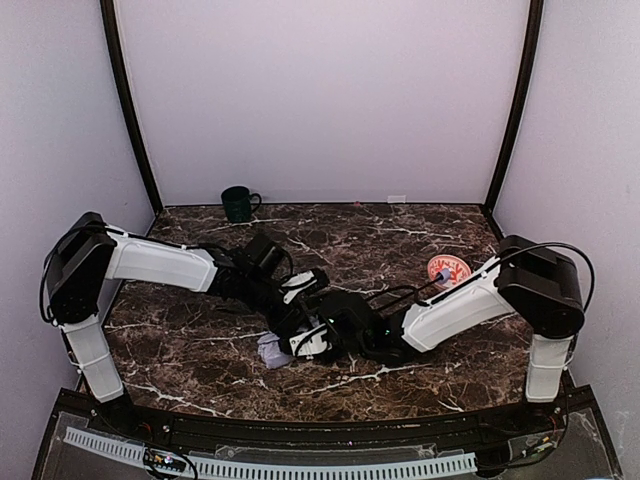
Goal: Put away the umbrella
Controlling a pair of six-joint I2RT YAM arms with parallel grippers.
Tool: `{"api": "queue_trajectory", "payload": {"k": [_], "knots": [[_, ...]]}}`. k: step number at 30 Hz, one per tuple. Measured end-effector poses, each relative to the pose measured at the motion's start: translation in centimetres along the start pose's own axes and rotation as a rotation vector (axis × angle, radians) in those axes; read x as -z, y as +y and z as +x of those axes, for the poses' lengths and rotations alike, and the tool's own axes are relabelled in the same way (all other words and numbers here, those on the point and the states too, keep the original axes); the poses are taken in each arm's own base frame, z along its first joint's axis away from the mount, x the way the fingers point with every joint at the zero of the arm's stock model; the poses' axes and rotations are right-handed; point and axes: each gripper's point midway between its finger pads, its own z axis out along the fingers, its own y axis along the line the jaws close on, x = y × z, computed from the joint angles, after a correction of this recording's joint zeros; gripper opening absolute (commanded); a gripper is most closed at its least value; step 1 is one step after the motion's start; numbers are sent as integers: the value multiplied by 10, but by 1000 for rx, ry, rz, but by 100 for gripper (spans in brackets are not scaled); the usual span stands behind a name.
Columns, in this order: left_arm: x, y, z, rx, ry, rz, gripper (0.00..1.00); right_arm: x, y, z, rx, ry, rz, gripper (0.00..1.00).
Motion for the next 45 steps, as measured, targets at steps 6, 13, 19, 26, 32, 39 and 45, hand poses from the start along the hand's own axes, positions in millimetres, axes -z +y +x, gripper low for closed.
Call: {"api": "queue_trajectory", "payload": {"k": [6, 13, 19, 26, 32, 39, 45], "knots": [[-7, -7, 5, -9, 12, 20, 60, 8, 6, -2, -43, -43, -30, 100], [-12, -14, 9, -27, 31, 5, 60, 41, 30, 5, -37, -96, -135, 100], [-13, -13, 11, -31, 36, -8, 59, 62, 48, 4, -59, -147, -245, 100], [-11, -14, 14, -53, 15, -23, 59, 83, 59, 8, -140, -180, -349, 99], [-1, -14, 20, -85, -19, -55, 59, 92, 24, 20, -337, -226, -419, 93], [0, -14, 21, -100, -40, -65, 60, 58, 23, 55, -483, -138, -534, 88], [2, -15, 22, -117, -51, -74, 61, 40, 50, 60, -515, -113, -660, 69]]}}
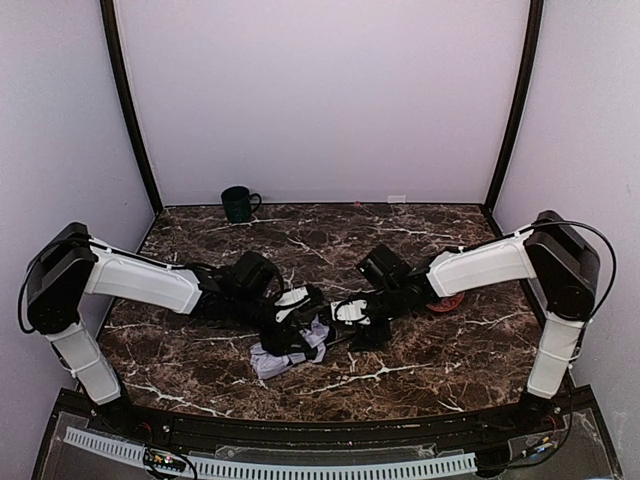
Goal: Put away the umbrella
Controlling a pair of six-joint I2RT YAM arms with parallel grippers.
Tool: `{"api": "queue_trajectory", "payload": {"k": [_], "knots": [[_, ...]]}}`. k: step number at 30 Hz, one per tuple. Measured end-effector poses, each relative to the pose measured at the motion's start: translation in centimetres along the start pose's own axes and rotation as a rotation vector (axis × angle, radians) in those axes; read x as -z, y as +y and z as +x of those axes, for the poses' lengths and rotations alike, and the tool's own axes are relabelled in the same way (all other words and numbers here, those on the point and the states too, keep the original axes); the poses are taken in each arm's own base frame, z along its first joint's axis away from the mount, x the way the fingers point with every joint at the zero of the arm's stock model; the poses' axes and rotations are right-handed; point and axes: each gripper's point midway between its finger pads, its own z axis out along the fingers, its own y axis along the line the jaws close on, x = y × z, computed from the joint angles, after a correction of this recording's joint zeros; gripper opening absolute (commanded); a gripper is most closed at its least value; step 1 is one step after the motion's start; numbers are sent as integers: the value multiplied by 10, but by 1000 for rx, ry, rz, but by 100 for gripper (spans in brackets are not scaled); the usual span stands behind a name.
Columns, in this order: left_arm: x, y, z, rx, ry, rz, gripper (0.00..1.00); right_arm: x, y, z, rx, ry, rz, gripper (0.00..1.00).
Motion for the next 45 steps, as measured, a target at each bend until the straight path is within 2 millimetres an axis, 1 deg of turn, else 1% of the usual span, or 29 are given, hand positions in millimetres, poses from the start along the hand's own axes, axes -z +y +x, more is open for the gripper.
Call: {"api": "queue_trajectory", "payload": {"k": [3, 5, 6, 8, 13, 15, 18, 21, 24, 26, 27, 29, 32, 34, 36, 39, 43, 45], "knots": [[2, 0, 0, -16, -4, -10, 64, -4, -3, -3, 7, -5, -7, 38], [5, -2, 2, -33, -7, -17, 69, -4, -1, 0, 1, 2, -16, 26], [8, -3, 2, -44, -13, -22, 71, -4, 0, 0, 6, 3, -16, 23], [16, -6, 6, -67, -25, -27, 73, -4, 1, 2, 17, 3, -17, 18], [34, -11, 10, -129, -52, -50, 73, 0, 6, 7, 71, 9, -9, 5], [37, -9, 7, -151, -62, -68, 73, 2, 9, 9, 77, 16, -7, 3], [39, -8, 8, -166, -62, -78, 73, 6, 9, 13, 85, 28, 12, 0], [39, -5, 11, -176, -49, -99, 72, 10, 8, 15, 91, 37, 28, 0], [44, -1, 8, -185, -58, -132, 73, 14, 4, 13, 94, 44, 53, 0], [58, 0, -2, -200, -109, -167, 73, 19, 0, 12, 88, 47, 76, 0], [68, 0, -10, -211, -149, -190, 73, 23, -3, 10, 84, 44, 92, 0], [92, -2, -29, -235, -240, -233, 73, 33, -9, 3, 70, 27, 129, 0], [136, -5, -66, -271, -408, -305, 74, 54, -19, -12, 45, -23, 194, 0], [161, -8, -84, -289, -499, -347, 74, 70, -28, -21, 20, -67, 245, 0], [180, -9, -96, -299, -560, -379, 74, 83, -39, -30, -7, -112, 293, 0], [190, -8, -102, -298, -588, -408, 74, 96, -53, -37, -55, -166, 343, 0], [195, -4, -102, -273, -594, -431, 77, 108, -66, -42, -140, -224, 385, 0], [197, -3, -103, -256, -602, -440, 79, 118, -74, -47, -206, -272, 410, 0]]}}
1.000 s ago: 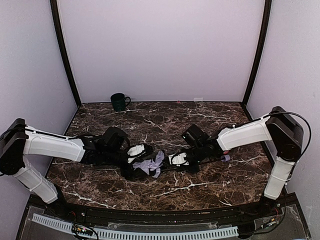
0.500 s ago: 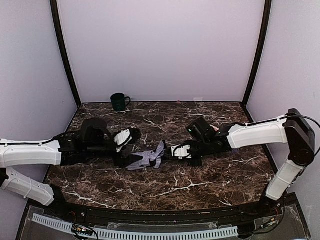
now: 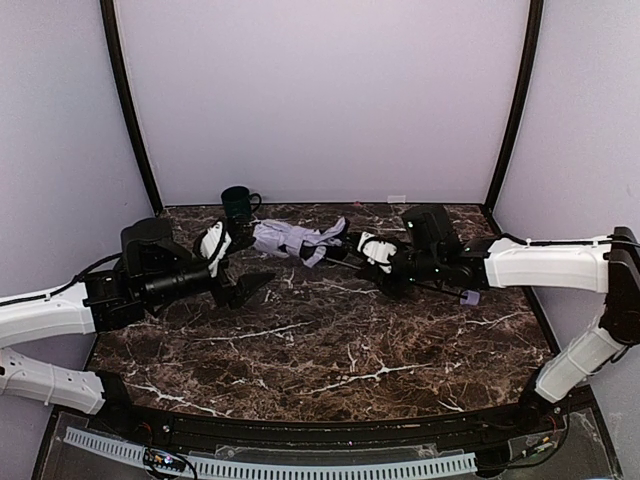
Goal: Put away the umbrella
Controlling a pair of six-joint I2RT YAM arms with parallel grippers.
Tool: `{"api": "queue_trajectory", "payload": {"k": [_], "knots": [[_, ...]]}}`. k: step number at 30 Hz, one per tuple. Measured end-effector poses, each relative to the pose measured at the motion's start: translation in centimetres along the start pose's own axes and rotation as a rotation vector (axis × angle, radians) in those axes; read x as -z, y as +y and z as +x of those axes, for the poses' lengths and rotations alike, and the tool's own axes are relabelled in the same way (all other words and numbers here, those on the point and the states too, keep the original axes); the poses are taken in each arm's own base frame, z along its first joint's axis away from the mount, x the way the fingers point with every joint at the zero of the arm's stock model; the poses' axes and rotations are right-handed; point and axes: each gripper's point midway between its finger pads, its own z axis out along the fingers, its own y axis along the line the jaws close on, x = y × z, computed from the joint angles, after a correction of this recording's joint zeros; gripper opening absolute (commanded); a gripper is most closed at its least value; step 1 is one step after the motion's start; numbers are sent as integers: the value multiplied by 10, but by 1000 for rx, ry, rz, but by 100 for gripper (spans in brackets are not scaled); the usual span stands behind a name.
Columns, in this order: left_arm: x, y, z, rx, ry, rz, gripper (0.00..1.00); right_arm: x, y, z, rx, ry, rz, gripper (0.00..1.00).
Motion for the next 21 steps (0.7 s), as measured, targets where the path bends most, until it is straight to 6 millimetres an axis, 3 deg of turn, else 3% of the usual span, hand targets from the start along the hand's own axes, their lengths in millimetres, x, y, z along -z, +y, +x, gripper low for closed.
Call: {"api": "queue_trajectory", "payload": {"k": [5, 10, 13, 17, 21], "knots": [[7, 7, -11, 58, -36, -35, 85, 13, -40, -33, -150, -159, 119, 0], [11, 18, -38, 166, -126, -61, 93, 29, -67, -76, -276, -372, 196, 0], [9, 36, -63, 249, -189, -96, 99, 42, -78, -104, -322, -517, 236, 0], [3, 73, -109, 344, -320, -159, 99, 50, -77, -132, -334, -642, 276, 0], [2, 101, -148, 388, -460, -197, 99, 42, -57, -149, -328, -695, 257, 0]]}}
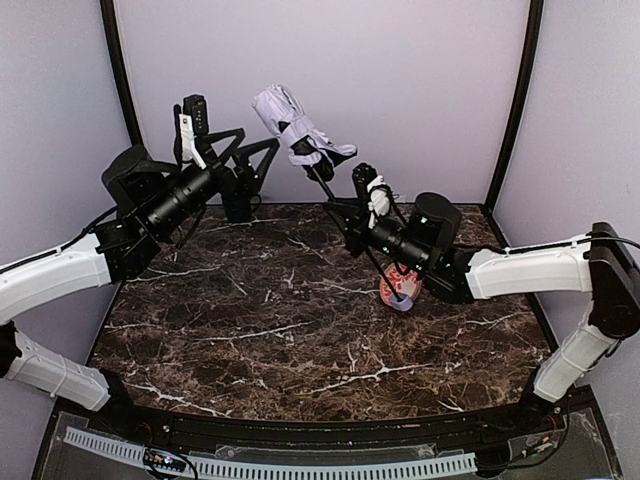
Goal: Put away the umbrella
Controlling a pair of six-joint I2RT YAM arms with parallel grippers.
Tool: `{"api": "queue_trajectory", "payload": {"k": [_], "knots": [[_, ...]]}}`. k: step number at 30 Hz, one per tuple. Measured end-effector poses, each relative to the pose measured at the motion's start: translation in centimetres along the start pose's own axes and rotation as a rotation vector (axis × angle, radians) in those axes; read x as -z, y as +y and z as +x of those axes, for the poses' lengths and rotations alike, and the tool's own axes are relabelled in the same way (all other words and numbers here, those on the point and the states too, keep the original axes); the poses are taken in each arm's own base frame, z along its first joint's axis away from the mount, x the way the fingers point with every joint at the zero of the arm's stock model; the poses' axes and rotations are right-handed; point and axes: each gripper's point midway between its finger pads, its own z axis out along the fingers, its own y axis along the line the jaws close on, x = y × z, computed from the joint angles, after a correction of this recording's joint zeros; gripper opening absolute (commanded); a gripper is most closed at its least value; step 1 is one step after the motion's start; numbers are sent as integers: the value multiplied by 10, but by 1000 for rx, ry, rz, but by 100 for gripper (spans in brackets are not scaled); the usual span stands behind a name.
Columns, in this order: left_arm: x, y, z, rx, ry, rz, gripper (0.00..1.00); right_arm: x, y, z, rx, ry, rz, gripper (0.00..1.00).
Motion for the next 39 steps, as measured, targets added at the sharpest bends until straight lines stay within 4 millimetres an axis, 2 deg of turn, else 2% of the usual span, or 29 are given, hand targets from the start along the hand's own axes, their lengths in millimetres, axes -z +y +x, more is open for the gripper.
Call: {"api": "queue_trajectory", "payload": {"k": [3, 6, 12, 18, 22, 25, 27, 31, 35, 39], "knots": [[-18, -1, -22, 27, -66, 8, 99, -5, 20, 7, 7, 3, -40, 0], [-25, 4, -27, 64, -111, -8, 99, -7, 37, 10, 14, 10, -79, 0], [-23, 14, -30, 145, -173, -49, 99, -14, 40, 12, 32, 15, -84, 0], [-22, 20, -20, 204, -183, -69, 99, -15, 38, 18, 51, 36, -67, 0], [-12, 34, 4, 283, -170, -108, 99, -15, 40, 22, 55, 56, -68, 0], [-9, 44, 20, 358, -152, -119, 99, -17, 46, 14, 57, 37, -89, 0], [-10, 45, 19, 392, -164, -102, 99, -19, 51, 6, 58, 18, -103, 0], [-16, 33, 15, 404, -178, -23, 99, -21, 55, -6, 71, -9, -122, 0], [-24, 24, 15, 391, -174, 35, 96, -21, 56, -6, 86, -12, -127, 0], [-24, 20, 9, 380, -199, 75, 94, -21, 55, -6, 103, -13, -123, 0]]}}
